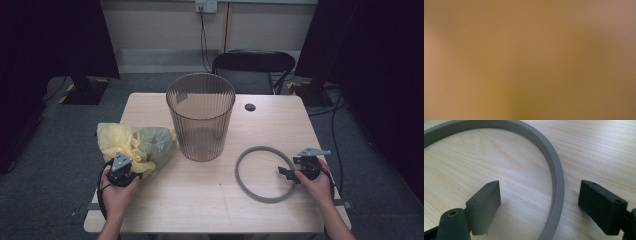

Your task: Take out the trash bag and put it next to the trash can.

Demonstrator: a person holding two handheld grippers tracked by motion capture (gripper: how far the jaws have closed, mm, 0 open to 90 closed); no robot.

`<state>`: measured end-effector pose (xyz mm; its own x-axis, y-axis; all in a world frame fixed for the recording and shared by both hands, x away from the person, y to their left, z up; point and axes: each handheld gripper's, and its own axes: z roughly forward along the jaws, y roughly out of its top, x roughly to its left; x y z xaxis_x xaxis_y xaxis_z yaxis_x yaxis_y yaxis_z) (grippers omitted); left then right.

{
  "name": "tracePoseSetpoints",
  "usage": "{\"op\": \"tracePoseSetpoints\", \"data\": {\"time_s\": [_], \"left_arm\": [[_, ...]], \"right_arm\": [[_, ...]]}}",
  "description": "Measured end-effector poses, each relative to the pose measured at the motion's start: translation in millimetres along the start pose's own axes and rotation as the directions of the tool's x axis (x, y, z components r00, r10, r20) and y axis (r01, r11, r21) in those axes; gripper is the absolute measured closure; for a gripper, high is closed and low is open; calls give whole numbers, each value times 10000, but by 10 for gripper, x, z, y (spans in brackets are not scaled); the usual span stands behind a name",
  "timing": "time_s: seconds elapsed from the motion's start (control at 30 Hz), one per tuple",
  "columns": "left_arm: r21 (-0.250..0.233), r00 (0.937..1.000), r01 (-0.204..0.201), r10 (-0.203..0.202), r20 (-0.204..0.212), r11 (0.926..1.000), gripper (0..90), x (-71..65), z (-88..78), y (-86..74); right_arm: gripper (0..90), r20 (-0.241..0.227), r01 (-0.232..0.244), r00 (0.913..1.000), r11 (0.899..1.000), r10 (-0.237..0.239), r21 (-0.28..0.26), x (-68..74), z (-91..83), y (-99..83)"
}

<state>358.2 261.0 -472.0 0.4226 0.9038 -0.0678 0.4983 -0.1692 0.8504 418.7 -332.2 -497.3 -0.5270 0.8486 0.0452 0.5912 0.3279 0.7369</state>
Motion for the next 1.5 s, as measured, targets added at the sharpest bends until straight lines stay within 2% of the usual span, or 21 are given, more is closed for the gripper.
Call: {"op": "tracePoseSetpoints", "data": {"time_s": [0.13, 0.3, 0.5, 0.77, 1.07, 1.17, 1.23, 1.27, 1.33, 1.37, 1.43, 1.5], "left_arm": [[77, 9999, 42, -41, -96, 10000, 771, 13, 31, 31], [82, 9991, 344, -342, -244, 9994, 772, 46, 82, 65], [133, 9987, 349, -344, -371, 9993, 770, 74, 177, 144], [37, 9960, 853, -852, -269, 9963, 761, 164, 349, 205], [51, 9938, 1075, -1073, -308, 9942, 736, 255, 512, 364], [-24, 9914, 1305, -1305, 53, 9914, 655, 231, 555, 384], [-9, 9891, 1398, -1396, 466, 9902, 525, 208, 571, 380], [83, 9894, 1364, -1366, 495, 9906, 456, 187, 562, 374], [134, 9948, 916, -921, 431, 9957, 372, 139, 536, 357], [90, 9956, 859, -862, 360, 9963, 343, 122, 519, 339], [162, 9940, 967, -974, 505, 9952, 297, 95, 492, 302], [204, 9941, 890, -901, 608, 9958, 282, 60, 467, 269]], "right_arm": [[168, 96, 31, 9999, 9999, -30, -109, -1, 3, -16], [167, 317, 366, 9988, 9993, -366, 5, 29, 12, -15], [167, 298, 357, 9989, 9994, -357, 1, 26, 12, -15], [166, 289, 357, 9989, 9994, -357, -11, 25, 13, -15], [165, 292, 362, 9989, 9993, -361, -8, 27, 13, -15], [166, 295, 369, 9989, 9993, -369, -9, 27, 13, -16], [165, 291, 369, 9989, 9993, -369, -11, 26, 14, -16], [165, 286, 362, 9989, 9993, -361, -10, 27, 14, -15], [165, 290, 368, 9989, 9993, -367, -10, 27, 14, -16], [165, 293, 368, 9989, 9993, -368, -9, 27, 14, -16], [165, 290, 361, 9989, 9993, -361, -8, 27, 14, -15], [165, 289, 369, 9989, 9993, -369, -11, 27, 14, -16]]}}
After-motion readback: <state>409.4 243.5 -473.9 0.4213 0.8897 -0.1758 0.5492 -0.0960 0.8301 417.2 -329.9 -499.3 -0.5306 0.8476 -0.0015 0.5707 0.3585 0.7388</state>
